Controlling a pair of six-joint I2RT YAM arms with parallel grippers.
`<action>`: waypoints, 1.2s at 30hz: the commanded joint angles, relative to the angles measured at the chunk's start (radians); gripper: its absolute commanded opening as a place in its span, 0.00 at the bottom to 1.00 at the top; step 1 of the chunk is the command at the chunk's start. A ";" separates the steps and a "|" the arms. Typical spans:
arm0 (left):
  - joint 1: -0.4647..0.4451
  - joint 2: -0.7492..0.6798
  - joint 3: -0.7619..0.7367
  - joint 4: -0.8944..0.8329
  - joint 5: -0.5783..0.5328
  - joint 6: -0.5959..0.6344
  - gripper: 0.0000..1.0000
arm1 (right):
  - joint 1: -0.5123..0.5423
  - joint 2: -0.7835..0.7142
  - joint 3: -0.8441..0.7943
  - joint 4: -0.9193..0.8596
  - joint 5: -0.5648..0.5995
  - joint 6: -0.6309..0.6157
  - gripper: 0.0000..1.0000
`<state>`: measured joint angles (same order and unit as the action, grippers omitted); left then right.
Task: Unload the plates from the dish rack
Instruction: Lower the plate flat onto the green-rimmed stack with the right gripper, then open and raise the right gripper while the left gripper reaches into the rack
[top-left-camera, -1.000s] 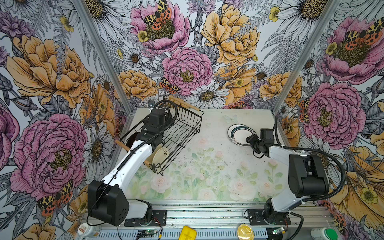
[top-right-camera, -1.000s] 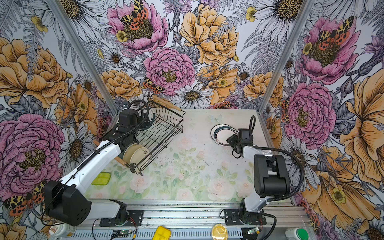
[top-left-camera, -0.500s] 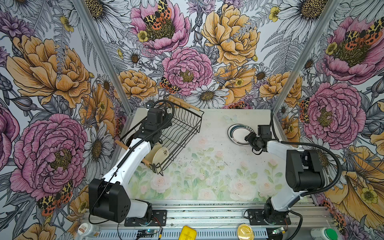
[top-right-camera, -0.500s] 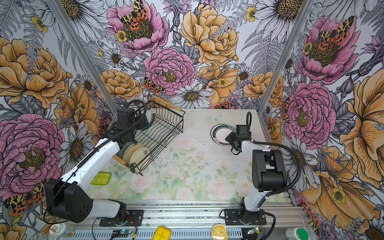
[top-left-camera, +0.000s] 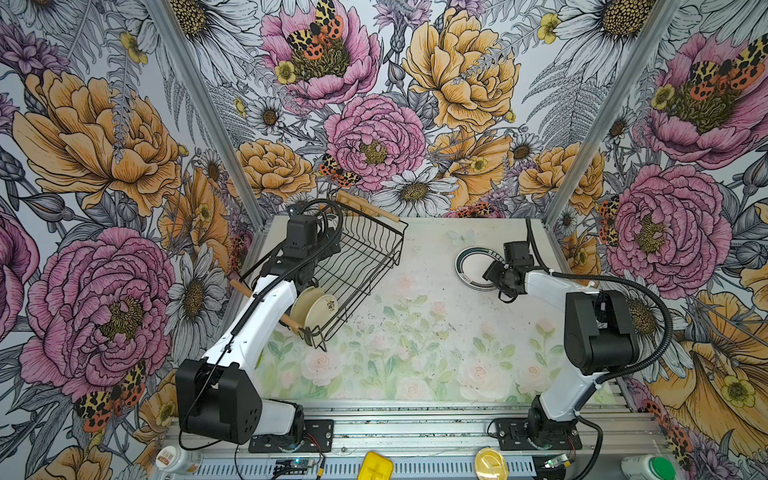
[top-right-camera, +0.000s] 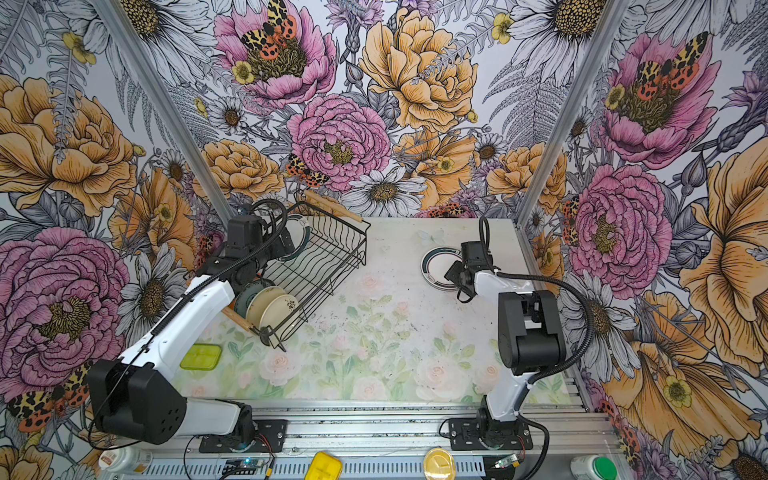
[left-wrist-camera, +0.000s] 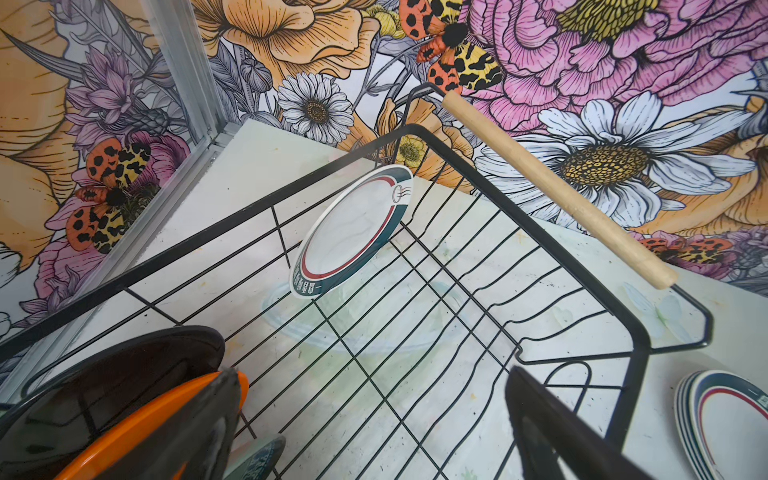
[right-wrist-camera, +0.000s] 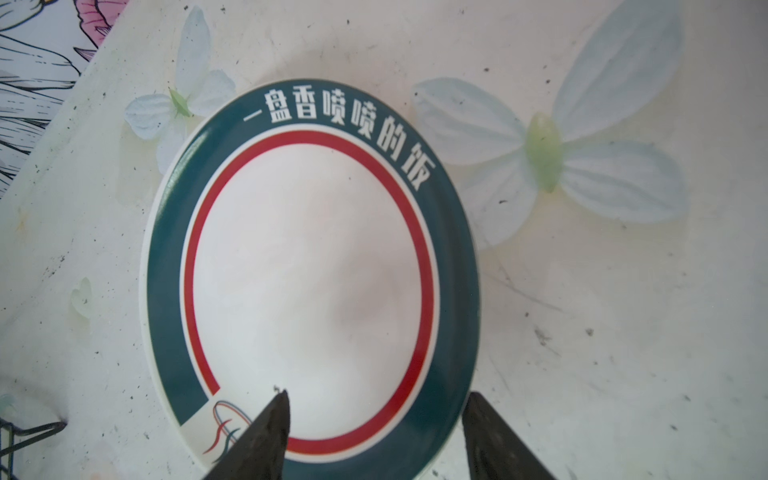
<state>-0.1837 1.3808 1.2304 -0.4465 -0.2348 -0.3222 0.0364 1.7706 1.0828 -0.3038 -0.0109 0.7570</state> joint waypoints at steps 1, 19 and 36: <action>0.026 0.020 0.032 -0.006 0.111 0.009 0.99 | 0.010 0.036 0.040 -0.041 0.041 -0.033 0.67; 0.091 0.181 0.141 -0.065 0.165 0.122 0.99 | 0.020 -0.052 0.017 -0.077 0.115 -0.079 0.76; 0.136 0.494 0.408 -0.126 0.162 0.322 0.99 | -0.008 -0.120 0.002 -0.076 0.046 -0.093 0.89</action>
<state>-0.0547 1.8244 1.5913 -0.5430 -0.0658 -0.0502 0.0406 1.7050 1.0988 -0.3782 0.0490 0.6708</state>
